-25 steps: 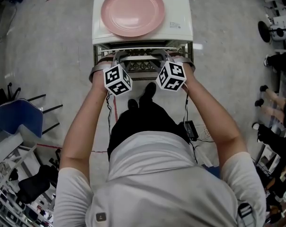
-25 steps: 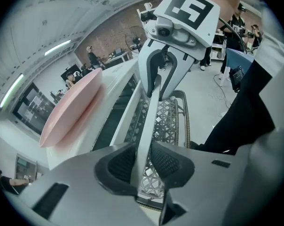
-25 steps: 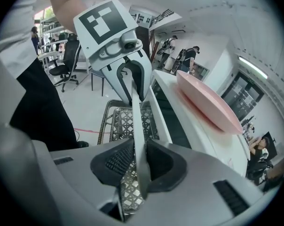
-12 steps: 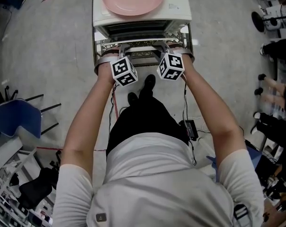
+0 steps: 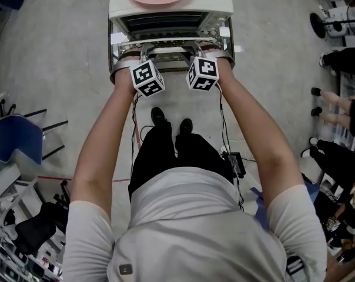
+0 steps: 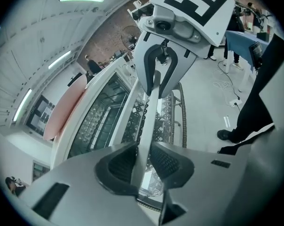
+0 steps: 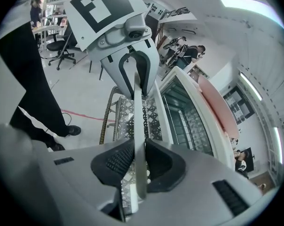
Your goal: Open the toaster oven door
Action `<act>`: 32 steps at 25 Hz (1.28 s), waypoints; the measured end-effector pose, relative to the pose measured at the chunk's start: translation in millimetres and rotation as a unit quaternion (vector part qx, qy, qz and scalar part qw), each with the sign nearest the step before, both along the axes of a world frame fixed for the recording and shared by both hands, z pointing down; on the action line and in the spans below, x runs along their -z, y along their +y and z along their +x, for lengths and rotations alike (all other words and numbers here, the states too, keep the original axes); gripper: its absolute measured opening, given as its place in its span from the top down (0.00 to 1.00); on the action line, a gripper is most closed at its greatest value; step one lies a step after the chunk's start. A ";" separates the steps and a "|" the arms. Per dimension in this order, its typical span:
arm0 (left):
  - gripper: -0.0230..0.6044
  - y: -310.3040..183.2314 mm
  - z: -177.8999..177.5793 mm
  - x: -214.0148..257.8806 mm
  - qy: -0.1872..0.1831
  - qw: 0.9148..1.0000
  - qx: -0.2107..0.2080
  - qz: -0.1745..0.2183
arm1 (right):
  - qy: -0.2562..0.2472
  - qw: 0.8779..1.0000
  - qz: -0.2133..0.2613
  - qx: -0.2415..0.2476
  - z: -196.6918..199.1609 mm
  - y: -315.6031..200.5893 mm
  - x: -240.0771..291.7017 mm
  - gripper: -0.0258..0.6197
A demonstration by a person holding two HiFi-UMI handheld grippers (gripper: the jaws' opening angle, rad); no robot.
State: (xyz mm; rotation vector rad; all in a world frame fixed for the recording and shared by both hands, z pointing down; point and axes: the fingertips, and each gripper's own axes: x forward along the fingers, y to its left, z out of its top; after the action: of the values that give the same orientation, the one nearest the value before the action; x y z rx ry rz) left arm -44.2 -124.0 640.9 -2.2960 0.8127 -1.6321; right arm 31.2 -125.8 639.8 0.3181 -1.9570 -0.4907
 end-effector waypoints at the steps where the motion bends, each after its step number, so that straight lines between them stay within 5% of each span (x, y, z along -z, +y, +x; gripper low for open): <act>1: 0.79 1.2 -0.1 -1.5 -0.003 1.000 0.003 0.003 | 0.000 1.000 0.002 0.003 -0.1 1.4 -1.6 0.83; 11: 0.79 24.7 4.5 -27.4 -0.029 0.999 0.022 0.039 | 0.001 0.999 0.032 0.032 4.9 28.0 -29.4 0.82; 18: 0.78 36.6 0.1 -53.2 -0.044 0.995 0.043 0.073 | -0.004 0.995 0.094 0.020 1.3 39.0 -53.3 0.82; 32: 0.80 59.0 7.5 -106.0 -0.076 0.983 -0.007 0.170 | -0.015 0.981 0.194 -0.010 7.4 57.9 -108.5 0.82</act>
State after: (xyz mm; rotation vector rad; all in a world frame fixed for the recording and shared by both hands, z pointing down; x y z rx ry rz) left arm -36.6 -65.0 746.9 -1.9157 0.9515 -1.5054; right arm 38.6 -67.9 748.4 0.5932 -1.8778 -0.8619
